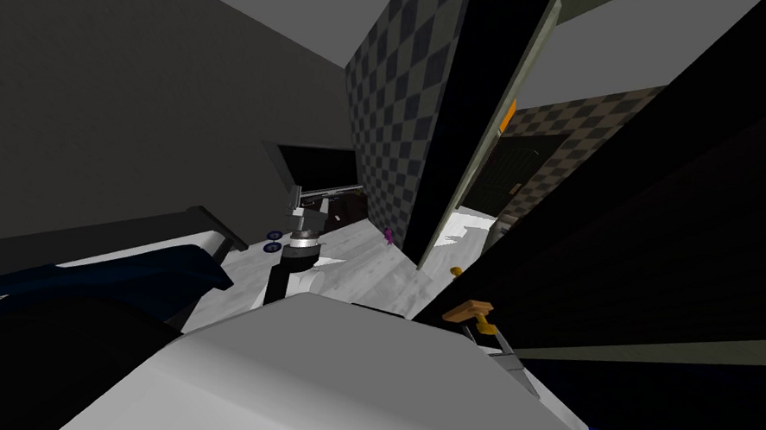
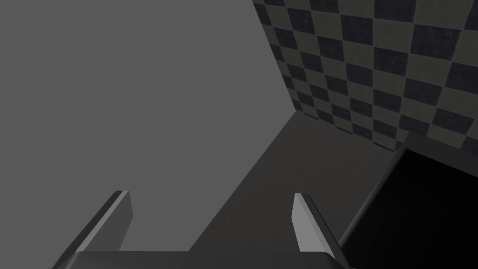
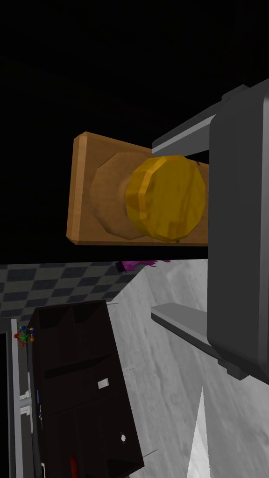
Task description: Pull the door open
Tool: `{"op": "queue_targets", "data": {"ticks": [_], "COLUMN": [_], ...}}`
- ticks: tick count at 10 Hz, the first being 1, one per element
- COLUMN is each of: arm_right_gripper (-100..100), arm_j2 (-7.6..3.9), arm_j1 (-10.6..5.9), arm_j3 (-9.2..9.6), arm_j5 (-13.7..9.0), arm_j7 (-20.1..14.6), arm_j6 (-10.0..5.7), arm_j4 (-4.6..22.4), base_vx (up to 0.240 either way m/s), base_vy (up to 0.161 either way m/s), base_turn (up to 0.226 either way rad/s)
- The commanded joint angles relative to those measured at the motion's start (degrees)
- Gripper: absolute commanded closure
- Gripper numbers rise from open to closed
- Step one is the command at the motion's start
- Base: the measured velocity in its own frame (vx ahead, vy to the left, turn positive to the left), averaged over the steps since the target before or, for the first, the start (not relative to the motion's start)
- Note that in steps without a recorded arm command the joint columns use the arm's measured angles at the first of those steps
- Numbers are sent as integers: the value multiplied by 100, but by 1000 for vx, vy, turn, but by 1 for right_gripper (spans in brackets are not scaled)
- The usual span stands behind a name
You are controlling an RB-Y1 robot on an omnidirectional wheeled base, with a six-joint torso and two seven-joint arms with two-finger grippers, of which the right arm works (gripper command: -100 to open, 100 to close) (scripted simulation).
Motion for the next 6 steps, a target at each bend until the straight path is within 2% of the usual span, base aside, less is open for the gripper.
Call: {"op": "queue_targets", "data": {"ticks": [1, 2, 3, 4, 5, 6], "arm_right_gripper": [100, 100, 100, 100, 100, 100], "arm_j2": [33, 33, 15, 15, -2, -2], "arm_j1": [76, 76, 91, 91, 106, 106], "arm_j3": [179, 179, 210, 210, 242, 242], "arm_j5": [121, 121, 155, 155, 188, 188], "arm_j7": [-61, -61, -108, -108, -155, -155], "arm_j6": [-59, -59, -163, -163, -267, -267], "arm_j4": [24, 24, 108, 108, 192, 192], "base_vx": [0, -10, -6, 6, 0, -6], "base_vy": [0, -4, 4, 12, -5, -12], "base_turn": [0, -9, -3, -11, -17, -6]}}
